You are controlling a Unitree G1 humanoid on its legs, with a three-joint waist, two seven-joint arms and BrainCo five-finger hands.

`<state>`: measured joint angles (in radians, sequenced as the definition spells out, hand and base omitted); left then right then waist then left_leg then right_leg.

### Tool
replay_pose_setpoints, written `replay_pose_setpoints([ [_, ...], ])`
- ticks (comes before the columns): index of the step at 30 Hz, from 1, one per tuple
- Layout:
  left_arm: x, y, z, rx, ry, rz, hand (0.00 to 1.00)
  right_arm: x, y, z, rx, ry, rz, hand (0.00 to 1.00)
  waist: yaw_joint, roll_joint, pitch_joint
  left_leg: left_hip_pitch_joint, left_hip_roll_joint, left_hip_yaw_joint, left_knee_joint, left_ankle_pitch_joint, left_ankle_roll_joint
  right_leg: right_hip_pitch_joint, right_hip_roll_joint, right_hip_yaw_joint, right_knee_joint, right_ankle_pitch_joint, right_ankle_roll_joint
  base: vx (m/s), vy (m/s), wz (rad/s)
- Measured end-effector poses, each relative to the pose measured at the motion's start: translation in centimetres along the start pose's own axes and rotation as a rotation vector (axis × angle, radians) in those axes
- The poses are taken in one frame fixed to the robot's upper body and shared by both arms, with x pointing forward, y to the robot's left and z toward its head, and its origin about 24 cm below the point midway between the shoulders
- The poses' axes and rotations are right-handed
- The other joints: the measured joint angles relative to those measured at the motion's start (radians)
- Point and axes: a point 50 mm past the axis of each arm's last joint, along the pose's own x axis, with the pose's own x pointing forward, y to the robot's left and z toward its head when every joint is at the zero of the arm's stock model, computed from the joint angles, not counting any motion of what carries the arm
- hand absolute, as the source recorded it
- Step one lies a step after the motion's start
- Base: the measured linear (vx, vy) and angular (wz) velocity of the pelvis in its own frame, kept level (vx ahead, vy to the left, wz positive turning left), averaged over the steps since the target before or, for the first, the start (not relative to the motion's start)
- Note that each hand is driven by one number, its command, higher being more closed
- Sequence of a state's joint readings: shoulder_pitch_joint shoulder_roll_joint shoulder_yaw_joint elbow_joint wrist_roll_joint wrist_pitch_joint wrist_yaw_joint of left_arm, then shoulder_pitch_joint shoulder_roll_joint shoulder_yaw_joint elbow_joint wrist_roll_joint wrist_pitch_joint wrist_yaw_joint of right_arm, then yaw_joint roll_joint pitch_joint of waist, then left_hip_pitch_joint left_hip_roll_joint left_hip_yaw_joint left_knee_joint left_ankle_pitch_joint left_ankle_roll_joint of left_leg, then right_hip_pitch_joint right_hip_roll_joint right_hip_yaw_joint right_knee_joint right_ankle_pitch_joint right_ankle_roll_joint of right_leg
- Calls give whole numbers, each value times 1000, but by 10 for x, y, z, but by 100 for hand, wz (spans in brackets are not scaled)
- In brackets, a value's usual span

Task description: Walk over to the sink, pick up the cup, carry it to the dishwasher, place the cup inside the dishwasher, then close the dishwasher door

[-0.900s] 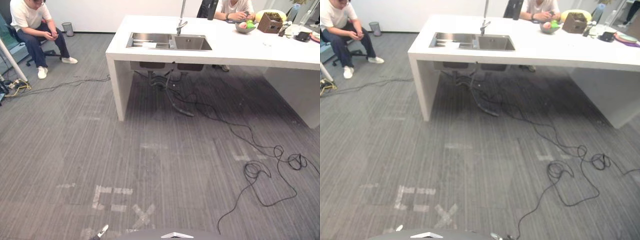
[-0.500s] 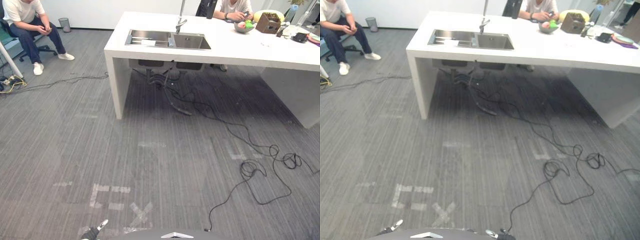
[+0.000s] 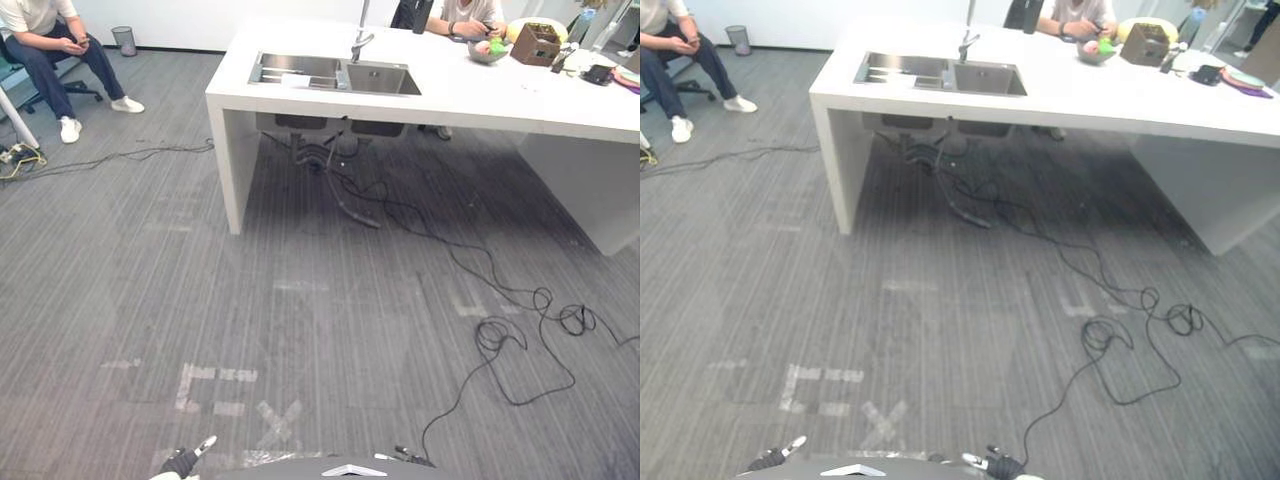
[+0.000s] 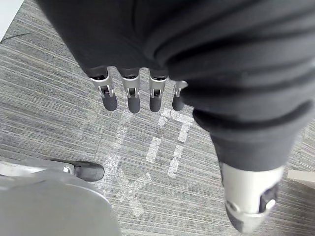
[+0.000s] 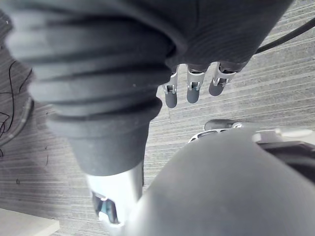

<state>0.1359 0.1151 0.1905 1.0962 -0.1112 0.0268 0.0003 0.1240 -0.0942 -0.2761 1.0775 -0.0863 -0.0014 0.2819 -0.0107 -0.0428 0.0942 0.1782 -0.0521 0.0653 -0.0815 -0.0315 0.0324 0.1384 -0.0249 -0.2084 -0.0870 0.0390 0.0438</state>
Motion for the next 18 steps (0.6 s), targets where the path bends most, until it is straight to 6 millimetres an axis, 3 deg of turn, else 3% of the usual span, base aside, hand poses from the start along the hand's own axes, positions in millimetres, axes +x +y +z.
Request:
replay_pose_setpoints([
  [11,0,0,0,22,-4,1,0,0,0,0,25,-10,-9,0,-2,-2,2,11,-2,-7,4,1,7,6,-3,-1,20,-13,0,-2,-2,1],
  [13,0,-1,-1,37,9,3,0,0,-2,1,41,-22,-20,0,-10,-4,9,17,-2,-14,4,-16,18,-51,-23,-14,173,-97,16,-24,2,18],
  [15,0,1,-2,40,21,9,0,0,-2,4,60,-51,-37,0,-11,-3,20,28,-15,-12,11,-32,40,-183,-81,-15,489,-188,58,-5,34,8],
  [17,0,5,0,15,21,20,0,0,-2,6,88,-75,-43,0,-14,-15,33,44,-21,-23,32,-51,54,-319,-123,-9,790,-200,13,49,-8,10],
  [18,0,7,-1,0,30,29,0,0,0,2,101,-73,-39,0,-20,-25,39,47,-17,-40,61,-73,56,-359,-125,10,848,-237,19,92,-41,28],
])
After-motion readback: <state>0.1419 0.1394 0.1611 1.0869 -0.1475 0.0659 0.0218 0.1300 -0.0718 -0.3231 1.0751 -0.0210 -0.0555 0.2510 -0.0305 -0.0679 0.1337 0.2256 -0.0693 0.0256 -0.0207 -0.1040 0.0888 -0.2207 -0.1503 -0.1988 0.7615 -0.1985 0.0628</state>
